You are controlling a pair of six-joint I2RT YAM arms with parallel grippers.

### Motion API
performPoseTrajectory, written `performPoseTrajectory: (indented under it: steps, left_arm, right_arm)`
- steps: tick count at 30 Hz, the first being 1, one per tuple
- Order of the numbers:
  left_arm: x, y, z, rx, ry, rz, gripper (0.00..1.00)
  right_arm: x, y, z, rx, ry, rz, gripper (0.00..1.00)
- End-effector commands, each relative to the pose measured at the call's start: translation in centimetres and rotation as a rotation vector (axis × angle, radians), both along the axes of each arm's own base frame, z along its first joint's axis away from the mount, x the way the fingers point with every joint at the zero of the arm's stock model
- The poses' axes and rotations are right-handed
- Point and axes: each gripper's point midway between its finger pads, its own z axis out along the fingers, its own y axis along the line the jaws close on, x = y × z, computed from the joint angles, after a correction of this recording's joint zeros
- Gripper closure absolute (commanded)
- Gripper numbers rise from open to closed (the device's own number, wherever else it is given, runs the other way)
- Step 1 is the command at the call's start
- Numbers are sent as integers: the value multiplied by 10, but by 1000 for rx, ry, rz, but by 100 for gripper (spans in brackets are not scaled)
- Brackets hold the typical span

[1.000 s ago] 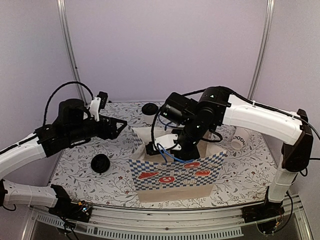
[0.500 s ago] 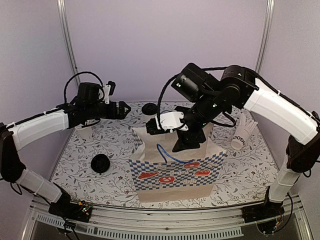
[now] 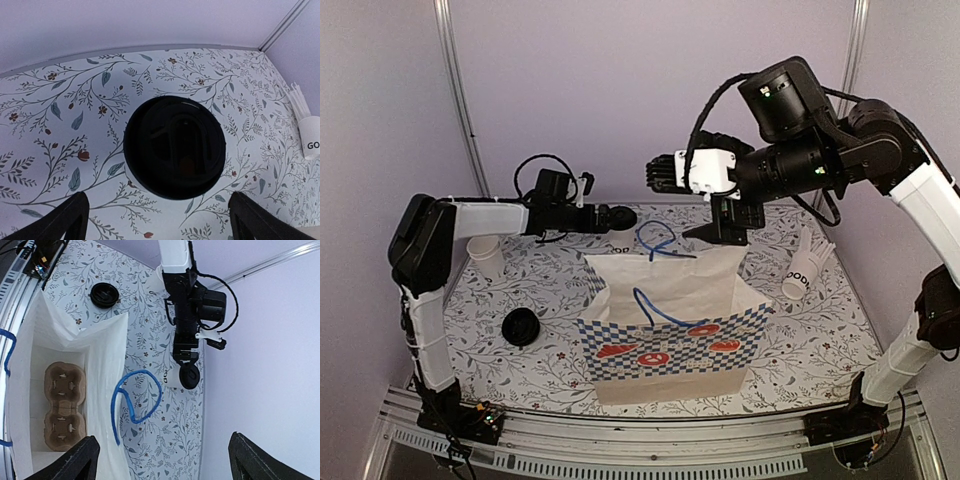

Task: Pack the takeout coffee

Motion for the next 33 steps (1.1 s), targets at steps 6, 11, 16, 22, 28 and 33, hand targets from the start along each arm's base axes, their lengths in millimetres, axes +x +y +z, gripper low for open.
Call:
performPoseTrajectory:
  steps: [6, 11, 16, 22, 28, 33]
  left_arm:
    - [42, -30, -2, -59, -43, -66, 0]
    - [43, -34, -24, -44, 16, -84, 5]
    - [37, -34, -26, -46, 20, -96, 11]
    - [37, -31, -9, -46, -12, -91, 17]
    - [35, -29, 25, -64, -63, -82, 21]
    - [32, -25, 58, -78, -108, -79, 22]
  right_arm:
    - [22, -10, 9, -2, -88, -114, 7]
    - [25, -4, 3, -13, -84, -113, 7]
    - [34, -7, 7, 6, -90, -136, 8]
    - [51, -20, 13, 30, -87, -183, 9]
    - [63, -38, 22, 59, -98, -236, 10]
    - [61, -47, 18, 70, -52, -232, 10]
